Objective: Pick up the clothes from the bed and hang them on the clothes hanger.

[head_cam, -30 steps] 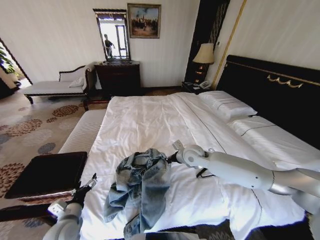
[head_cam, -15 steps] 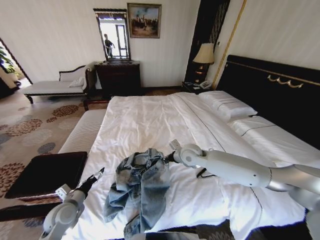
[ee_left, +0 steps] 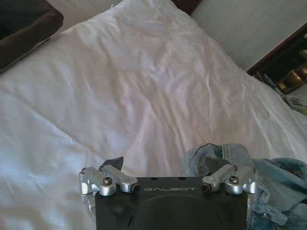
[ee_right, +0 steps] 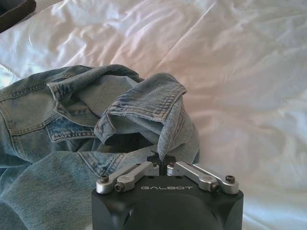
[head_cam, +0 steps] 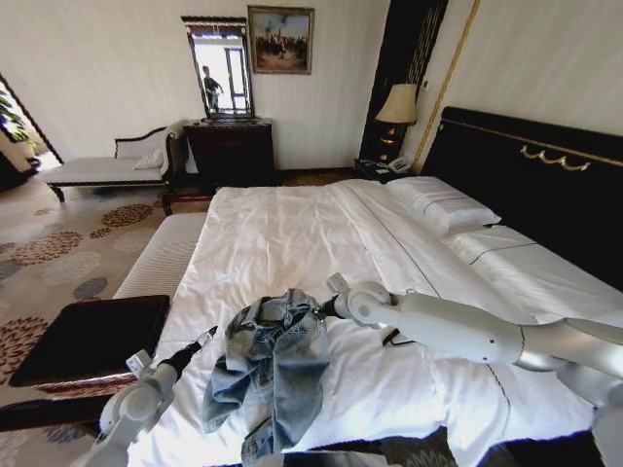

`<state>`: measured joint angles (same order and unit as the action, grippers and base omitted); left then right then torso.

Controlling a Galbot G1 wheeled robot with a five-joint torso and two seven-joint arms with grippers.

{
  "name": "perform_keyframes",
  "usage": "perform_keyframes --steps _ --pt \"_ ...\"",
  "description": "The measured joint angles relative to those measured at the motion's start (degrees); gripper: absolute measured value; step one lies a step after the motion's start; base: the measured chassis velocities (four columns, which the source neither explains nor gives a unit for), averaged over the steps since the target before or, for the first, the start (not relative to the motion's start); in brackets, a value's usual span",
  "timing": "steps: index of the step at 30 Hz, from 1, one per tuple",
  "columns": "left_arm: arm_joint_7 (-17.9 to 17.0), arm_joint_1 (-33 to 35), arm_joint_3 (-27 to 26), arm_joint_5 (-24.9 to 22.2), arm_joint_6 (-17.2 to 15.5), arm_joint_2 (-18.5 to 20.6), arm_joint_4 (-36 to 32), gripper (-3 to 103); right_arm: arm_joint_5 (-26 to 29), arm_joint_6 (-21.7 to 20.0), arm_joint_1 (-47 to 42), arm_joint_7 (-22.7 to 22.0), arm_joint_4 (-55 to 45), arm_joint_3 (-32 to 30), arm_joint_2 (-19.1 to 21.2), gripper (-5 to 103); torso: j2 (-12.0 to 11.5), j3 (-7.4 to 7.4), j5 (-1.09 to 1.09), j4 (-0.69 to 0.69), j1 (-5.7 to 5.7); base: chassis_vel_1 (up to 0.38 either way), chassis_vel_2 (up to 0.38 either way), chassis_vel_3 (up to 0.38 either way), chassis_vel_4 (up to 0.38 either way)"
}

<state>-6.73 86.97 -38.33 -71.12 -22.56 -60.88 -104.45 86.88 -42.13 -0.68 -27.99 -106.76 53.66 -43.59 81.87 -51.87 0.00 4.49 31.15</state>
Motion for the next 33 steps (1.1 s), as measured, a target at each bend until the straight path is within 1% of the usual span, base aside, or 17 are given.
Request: perform_keyframes --steps 3,4,8,14,17,19,21,23,24,27,28,31,33 --pt "0.06 -1.51 1.36 -0.23 -0.44 -0.05 1.98 95 0.31 0.0 0.42 0.07 -0.17 0.16 0.11 2 0.0 0.0 -0.01 0.01 0.0 0.0 0.0 0.0 0.0" --pt "0.51 -2.7 2.41 0.18 -0.51 -0.24 3.33 91 0.4 0.0 0.72 0.09 -0.24 0.32 0.09 2 0.0 0.0 -0.01 0.01 0.0 0.0 0.0 0.0 0.0" --pt "0.97 -4.59 3.57 1.03 -0.12 -0.76 4.42 90 0.41 0.0 1.06 0.05 -0.2 0.47 -0.35 2 0.0 0.0 -0.01 0.02 0.01 0.0 0.0 0.0 0.0" --pt "1.71 -5.93 4.59 1.53 0.18 -0.52 5.52 90 0.87 0.0 1.36 0.07 0.0 0.7 -1.27 2 0.0 0.0 0.0 -0.01 0.0 0.0 0.0 0.0 0.0" --pt "1.71 -7.04 5.53 0.75 -0.12 -0.35 6.33 89 1.02 0.0 1.55 0.07 -0.06 0.92 -1.39 2 0.0 0.0 -0.01 0.0 0.0 0.0 0.0 0.0 0.0" --pt "1.73 -8.39 6.86 0.29 -0.53 -0.31 7.32 82 1.16 0.0 1.97 0.07 -0.11 1.31 -1.39 2 0.0 0.0 0.0 0.01 0.0 0.0 0.0 0.0 0.0" --pt "1.74 -9.22 7.67 0.3 -0.65 -0.32 8.02 82 1.2 0.0 2.29 0.13 -0.11 1.56 -1.39 2 0.0 0.0 0.0 0.01 0.0 0.0 0.0 0.0 0.0" --pt "1.61 -11.38 9.58 0.35 -1.03 -0.35 9.32 73 1.25 0.0 2.84 0.2 -0.02 1.87 -1.5 2 0.0 0.0 -0.01 0.02 0.01 0.0 0.0 0.0 0.0" --pt "1.61 -11.38 9.58 0.35 -1.03 -0.35 9.32 73 1.25 0.0 2.84 0.2 -0.02 1.87 -1.5 2 0.0 0.0 -0.01 0.02 0.01 0.0 0.0 0.0 0.0" --pt "1.06 -12.99 11.0 0.35 -1.61 -0.26 9.83 56 1.6 0.0 2.85 0.17 0.0 1.44 -1.64 2 0.0 0.0 -0.01 0.0 0.01 0.0 0.0 0.0 0.0" --pt "1.06 -12.99 11.0 0.35 -1.61 -0.26 9.83 56 1.6 0.0 2.85 0.17 0.0 1.44 -1.64 2 0.0 0.0 -0.01 0.0 0.01 0.0 0.0 0.0 0.0" --pt "0.76 -14.53 12.08 -0.18 -2.31 -0.16 11.02 41 1.72 0.0 2.61 0.17 -0.33 1.23 -1.35 2 0.0 0.0 0.0 0.01 0.01 0.0 0.0 0.0 0.0" --pt "0.75 -14.78 12.34 -0.19 -2.45 -0.11 11.26 41 1.73 0.0 2.6 0.17 -0.35 1.22 -1.35 2 0.0 0.0 0.0 0.01 0.01 0.0 0.0 0.0 0.0"
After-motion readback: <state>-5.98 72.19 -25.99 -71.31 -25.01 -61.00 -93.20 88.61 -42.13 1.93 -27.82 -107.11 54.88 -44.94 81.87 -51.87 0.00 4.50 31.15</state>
